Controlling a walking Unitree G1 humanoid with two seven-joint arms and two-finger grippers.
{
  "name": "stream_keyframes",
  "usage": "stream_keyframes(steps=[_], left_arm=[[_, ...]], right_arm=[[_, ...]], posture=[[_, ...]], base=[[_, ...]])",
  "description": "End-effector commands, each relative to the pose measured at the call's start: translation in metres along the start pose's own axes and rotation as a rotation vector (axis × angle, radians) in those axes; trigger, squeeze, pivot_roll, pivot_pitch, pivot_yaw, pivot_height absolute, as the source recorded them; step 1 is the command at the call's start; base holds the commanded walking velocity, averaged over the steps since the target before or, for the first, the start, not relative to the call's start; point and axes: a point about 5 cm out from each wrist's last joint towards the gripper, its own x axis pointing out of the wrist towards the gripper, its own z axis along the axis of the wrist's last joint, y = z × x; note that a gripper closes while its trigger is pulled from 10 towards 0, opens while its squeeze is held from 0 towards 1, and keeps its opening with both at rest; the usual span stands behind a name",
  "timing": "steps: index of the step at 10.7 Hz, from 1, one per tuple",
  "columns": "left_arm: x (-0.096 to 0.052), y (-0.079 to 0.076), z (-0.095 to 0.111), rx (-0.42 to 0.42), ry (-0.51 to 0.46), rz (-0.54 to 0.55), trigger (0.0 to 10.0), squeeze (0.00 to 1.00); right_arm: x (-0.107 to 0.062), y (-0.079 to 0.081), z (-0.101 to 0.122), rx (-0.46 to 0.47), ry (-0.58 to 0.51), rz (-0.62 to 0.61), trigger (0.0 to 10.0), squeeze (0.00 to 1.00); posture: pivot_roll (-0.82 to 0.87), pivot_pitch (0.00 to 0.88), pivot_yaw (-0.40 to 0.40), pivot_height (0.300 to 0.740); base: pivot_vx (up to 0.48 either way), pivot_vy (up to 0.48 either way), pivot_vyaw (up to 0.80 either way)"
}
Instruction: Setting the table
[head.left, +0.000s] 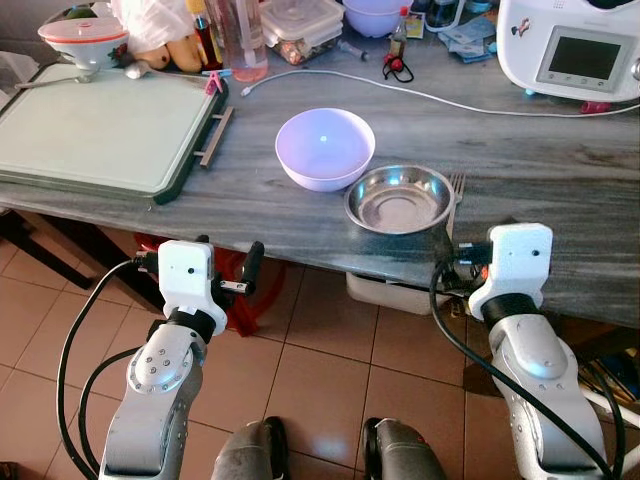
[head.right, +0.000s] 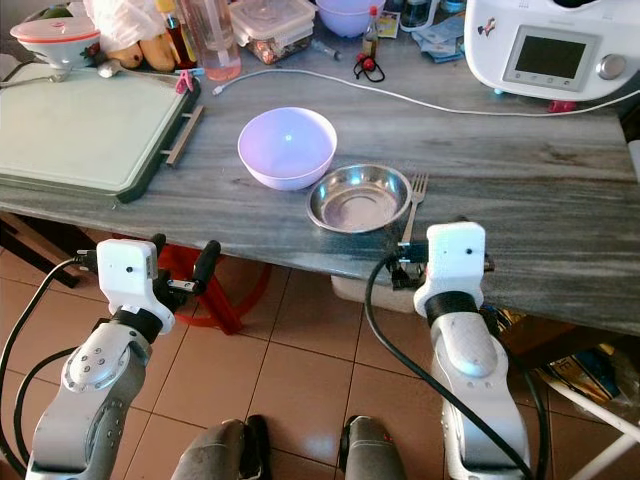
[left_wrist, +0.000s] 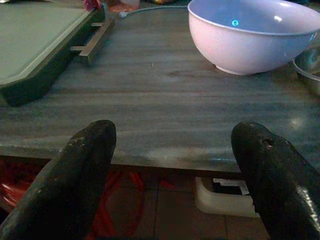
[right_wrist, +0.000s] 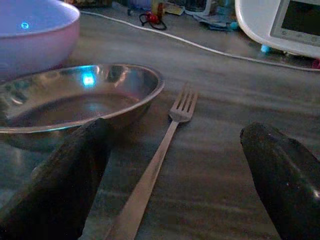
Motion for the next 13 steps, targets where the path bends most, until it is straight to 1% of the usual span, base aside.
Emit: stream_keyframes(steps=[1,3,5,7,8,9,10,11,13], left_arm=[[0.0,0.002,-0.002,0.0,0.008,0.009,10.0,0.0],[0.001,0.002,-0.002,0.0,0.009,0.005,10.0,0.0],[0.002,0.002,-0.003,-0.001,0.012,0.003,10.0,0.0],[0.003,0.002,-0.002,-0.002,0.01,0.003,10.0,0.0],[0.002,0.002,-0.002,-0.003,0.009,0.005,10.0,0.0],[0.001,0.003,-0.002,-0.004,0.008,0.008,10.0,0.0],[0.001,0.003,-0.002,-0.006,0.006,0.008,10.0,0.0],[0.001,0.003,-0.002,-0.005,0.004,0.007,10.0,0.0],[0.002,0.003,-0.001,0.001,-0.005,0.014,10.0,0.0]], right_arm=[[0.0,0.0,-0.005,0.004,0.024,0.006,10.0,0.0],[0.002,-0.004,-0.015,0.03,0.077,-0.011,10.0,0.0],[0.008,-0.004,-0.024,0.072,0.125,-0.003,10.0,0.0],[0.011,0.005,-0.027,0.118,0.138,0.079,10.0,0.0],[0.007,0.011,-0.027,0.138,0.14,0.117,10.0,0.0],[0.001,0.013,-0.025,0.137,0.121,0.151,10.0,0.0],[-0.008,0.015,-0.019,0.108,0.063,0.195,10.0,0.0],[-0.011,0.015,-0.012,0.088,0.014,0.213,10.0,0.0],[-0.009,0.011,0.002,0.036,-0.087,0.161,10.0,0.0]], posture=[[-0.05,0.132,0.061,0.74],[-0.05,0.132,0.061,0.74],[-0.05,0.133,0.064,0.74],[-0.04,0.135,0.063,0.74],[-0.04,0.136,0.06,0.74],[-0.04,0.136,0.059,0.74],[-0.05,0.135,0.06,0.74],[-0.05,0.135,0.061,0.74],[-0.05,0.134,0.06,0.74]], base=[[0.0,0.0,0.0],[0.0,0.0,0.0],[0.0,0.0,0.0],[0.0,0.0,0.0],[0.0,0.0,0.0],[0.0,0.0,0.0],[0.0,0.0,0.0],[0.0,0.0,0.0],[0.0,0.0,0.0]])
